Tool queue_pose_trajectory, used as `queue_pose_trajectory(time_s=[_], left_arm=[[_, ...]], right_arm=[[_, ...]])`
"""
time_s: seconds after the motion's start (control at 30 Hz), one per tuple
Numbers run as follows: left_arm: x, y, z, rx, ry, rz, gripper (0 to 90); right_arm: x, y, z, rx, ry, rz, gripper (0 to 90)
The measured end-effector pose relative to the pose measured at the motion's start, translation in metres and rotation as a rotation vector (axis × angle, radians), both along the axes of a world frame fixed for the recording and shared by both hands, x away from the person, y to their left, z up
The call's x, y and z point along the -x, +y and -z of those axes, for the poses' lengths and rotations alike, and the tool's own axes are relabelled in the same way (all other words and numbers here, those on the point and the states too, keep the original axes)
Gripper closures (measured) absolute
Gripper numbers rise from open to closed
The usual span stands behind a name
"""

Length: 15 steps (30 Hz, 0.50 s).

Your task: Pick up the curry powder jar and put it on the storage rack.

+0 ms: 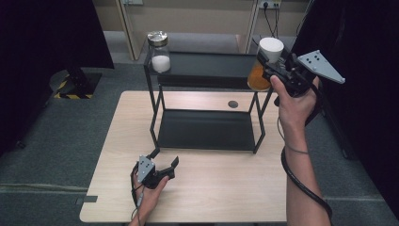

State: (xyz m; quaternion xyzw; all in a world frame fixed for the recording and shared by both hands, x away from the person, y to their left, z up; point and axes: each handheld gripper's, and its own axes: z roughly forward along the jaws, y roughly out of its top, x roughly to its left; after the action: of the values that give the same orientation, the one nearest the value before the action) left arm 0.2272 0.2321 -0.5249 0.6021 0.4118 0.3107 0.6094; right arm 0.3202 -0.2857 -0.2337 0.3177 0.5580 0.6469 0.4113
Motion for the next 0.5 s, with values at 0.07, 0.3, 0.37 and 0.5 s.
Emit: queue_pose_trajectory(time_s=[0.07, 0.3, 0.37, 0.5], left_arm=[[0.0, 0.0, 0.0, 0.0, 0.001, 0.0, 13.3], [0.0, 0.001, 0.0, 0.001, 0.002, 0.002, 13.3], [0.0, 0.001, -0.001, -0.003, 0.003, 0.003, 13.3], [-0.001, 0.0, 0.0, -0.002, 0.001, 0.003, 13.3]], right_arm=[[-0.002, 0.001, -0.001, -0.003, 0.002, 0.002, 33.9], [-0.011, 0.003, -0.007, -0.006, 0.011, 0.012, 33.9], [-0.014, 0.004, -0.009, -0.009, 0.015, 0.018, 33.9], [-0.021, 0.005, -0.013, -0.013, 0.025, 0.028, 33.9]])
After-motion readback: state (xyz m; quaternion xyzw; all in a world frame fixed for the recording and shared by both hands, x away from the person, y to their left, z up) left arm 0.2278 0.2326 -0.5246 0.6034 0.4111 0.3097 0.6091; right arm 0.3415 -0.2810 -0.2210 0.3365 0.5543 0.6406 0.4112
